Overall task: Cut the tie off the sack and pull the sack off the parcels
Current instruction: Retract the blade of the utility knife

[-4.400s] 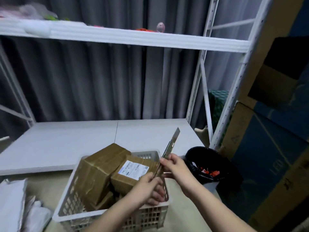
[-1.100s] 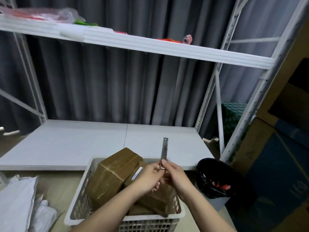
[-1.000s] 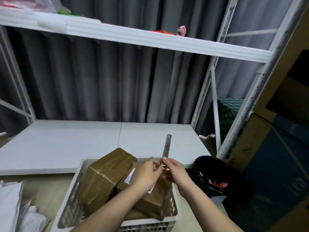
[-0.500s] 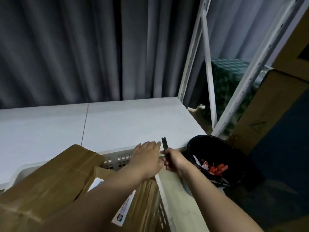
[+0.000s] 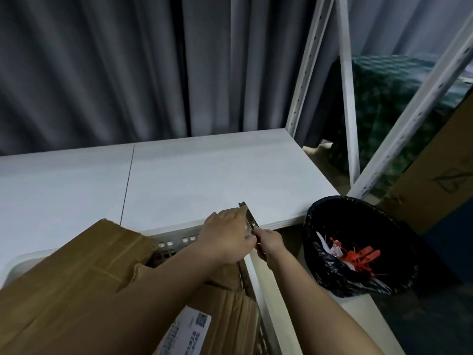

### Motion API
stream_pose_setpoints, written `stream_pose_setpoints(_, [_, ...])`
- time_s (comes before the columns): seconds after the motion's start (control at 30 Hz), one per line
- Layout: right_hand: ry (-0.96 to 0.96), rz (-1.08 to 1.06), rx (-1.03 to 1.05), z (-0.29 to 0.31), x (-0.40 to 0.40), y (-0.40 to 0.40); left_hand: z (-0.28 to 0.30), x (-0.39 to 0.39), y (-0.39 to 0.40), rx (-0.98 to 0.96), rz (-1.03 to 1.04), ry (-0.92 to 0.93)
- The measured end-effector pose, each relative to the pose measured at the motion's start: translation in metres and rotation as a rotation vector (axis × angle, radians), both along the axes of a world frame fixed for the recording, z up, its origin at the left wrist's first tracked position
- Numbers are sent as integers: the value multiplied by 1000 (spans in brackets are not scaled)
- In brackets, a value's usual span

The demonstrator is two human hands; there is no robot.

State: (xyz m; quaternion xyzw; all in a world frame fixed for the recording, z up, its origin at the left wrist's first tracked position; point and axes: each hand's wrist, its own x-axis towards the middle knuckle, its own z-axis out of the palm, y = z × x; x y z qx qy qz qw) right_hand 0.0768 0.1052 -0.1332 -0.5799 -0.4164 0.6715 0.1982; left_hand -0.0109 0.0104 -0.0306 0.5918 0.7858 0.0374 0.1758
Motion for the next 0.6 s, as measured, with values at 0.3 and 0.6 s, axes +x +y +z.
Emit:
stream_pose_setpoints(0.3, [44, -114, -130, -15, -14, 10, -18, -9, 2, -12, 6, 11])
stream_pose_setpoints(0.6, [49, -26, -132, 5, 1, -2, -13, -11, -11, -11, 11, 40])
